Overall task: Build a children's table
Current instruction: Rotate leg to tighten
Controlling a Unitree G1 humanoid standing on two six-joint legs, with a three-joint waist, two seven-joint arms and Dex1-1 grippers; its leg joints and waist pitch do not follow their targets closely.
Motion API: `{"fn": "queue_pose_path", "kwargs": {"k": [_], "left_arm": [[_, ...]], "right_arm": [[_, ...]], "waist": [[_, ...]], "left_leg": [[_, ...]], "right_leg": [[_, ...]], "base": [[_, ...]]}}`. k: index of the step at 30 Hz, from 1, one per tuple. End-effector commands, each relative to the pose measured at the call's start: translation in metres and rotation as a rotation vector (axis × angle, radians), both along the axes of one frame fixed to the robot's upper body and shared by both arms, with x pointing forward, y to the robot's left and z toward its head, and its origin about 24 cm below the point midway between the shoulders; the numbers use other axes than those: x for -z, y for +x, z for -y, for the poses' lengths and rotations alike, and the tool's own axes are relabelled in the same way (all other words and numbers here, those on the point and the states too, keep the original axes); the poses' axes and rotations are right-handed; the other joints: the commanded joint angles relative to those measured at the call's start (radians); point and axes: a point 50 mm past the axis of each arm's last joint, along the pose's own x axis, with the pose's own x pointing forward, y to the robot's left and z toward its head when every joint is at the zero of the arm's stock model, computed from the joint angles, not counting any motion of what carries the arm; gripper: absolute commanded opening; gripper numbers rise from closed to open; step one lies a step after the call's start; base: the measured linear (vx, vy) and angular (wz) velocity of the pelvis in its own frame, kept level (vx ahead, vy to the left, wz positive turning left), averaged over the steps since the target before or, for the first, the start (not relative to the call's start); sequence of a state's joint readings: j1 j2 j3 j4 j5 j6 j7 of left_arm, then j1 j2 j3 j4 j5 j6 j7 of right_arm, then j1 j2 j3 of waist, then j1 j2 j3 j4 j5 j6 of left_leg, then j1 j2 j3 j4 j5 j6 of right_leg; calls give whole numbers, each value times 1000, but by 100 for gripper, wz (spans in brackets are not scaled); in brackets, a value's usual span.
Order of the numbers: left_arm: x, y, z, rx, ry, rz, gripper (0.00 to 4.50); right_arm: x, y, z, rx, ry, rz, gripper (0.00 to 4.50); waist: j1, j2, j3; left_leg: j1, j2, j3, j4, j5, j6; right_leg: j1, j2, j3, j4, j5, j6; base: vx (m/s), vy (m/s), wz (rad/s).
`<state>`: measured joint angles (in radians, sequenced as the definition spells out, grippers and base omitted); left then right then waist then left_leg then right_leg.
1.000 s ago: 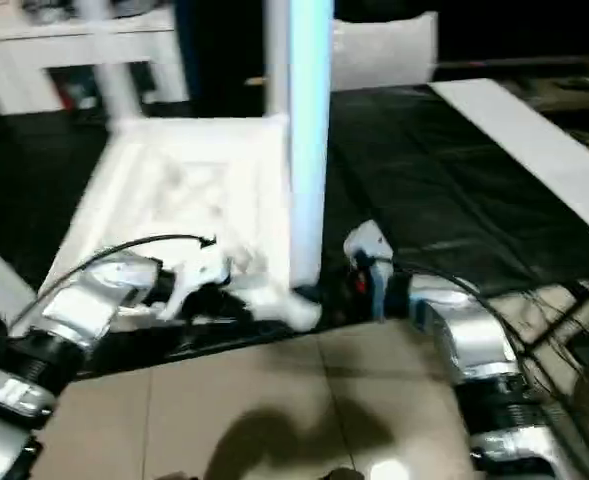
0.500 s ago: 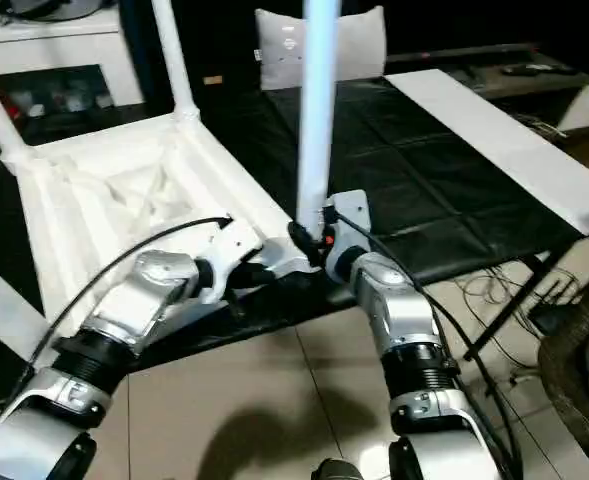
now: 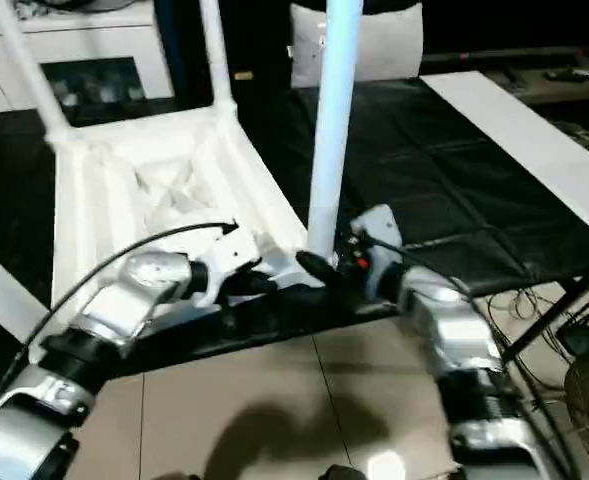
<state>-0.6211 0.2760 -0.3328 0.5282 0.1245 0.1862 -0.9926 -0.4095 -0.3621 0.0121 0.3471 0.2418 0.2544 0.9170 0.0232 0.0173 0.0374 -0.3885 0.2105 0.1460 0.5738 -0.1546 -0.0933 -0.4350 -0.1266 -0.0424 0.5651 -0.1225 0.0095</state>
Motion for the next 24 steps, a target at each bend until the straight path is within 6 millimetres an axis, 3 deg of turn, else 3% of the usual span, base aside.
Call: {"fn": "queue_pose_path", "kwargs": {"k": [1,8,10,14,19,23,24], "left_arm": [[2,-5,-5,122,49,-13,0],[1,-18,-15,363,106,-56,0],[0,-20,-15,421,114,-64,0],[-1,-26,-15,510,134,-82,0],[0,-33,-15,613,159,-95,0],[-1,-34,-12,630,157,-94,0],[-1,-34,-12,632,158,-94,0]], "right_arm": [[-6,-6,7,-92,-37,16,438],[-11,-18,13,-314,-80,-34,438],[-11,-19,13,-357,-70,-58,411],[-12,-21,9,-412,-53,-84,384],[-11,-25,2,-487,-32,-108,330],[-9,-26,-3,-508,-22,-119,319],[-8,-26,-3,-510,-20,-120,288]], "waist": [[5,-4,-69],[18,-8,-69],[26,-5,-70],[42,-9,-70],[52,-10,-67],[55,-8,-66],[55,-8,-66]], "left_leg": [[7,-12,31,-65,-328,73],[12,-6,34,-64,-327,74],[12,-4,35,-64,-317,78],[14,-3,38,-61,-301,78],[11,-3,37,-63,-320,60],[12,-4,36,-66,-338,38],[12,-4,35,-67,-341,36]], "right_leg": [[69,20,-4,-55,-283,-186],[64,19,-2,-50,-275,-203],[66,19,-2,-46,-253,-215],[64,18,0,-40,-237,-227],[63,14,3,-41,-300,-198],[61,15,3,-45,-342,-177],[61,15,3,-45,-348,-174]], "base": [[0,0,0],[0,0,0],[0,0,0],[0,0,0],[0,0,0],[0,0,0],[0,0,0]]}}
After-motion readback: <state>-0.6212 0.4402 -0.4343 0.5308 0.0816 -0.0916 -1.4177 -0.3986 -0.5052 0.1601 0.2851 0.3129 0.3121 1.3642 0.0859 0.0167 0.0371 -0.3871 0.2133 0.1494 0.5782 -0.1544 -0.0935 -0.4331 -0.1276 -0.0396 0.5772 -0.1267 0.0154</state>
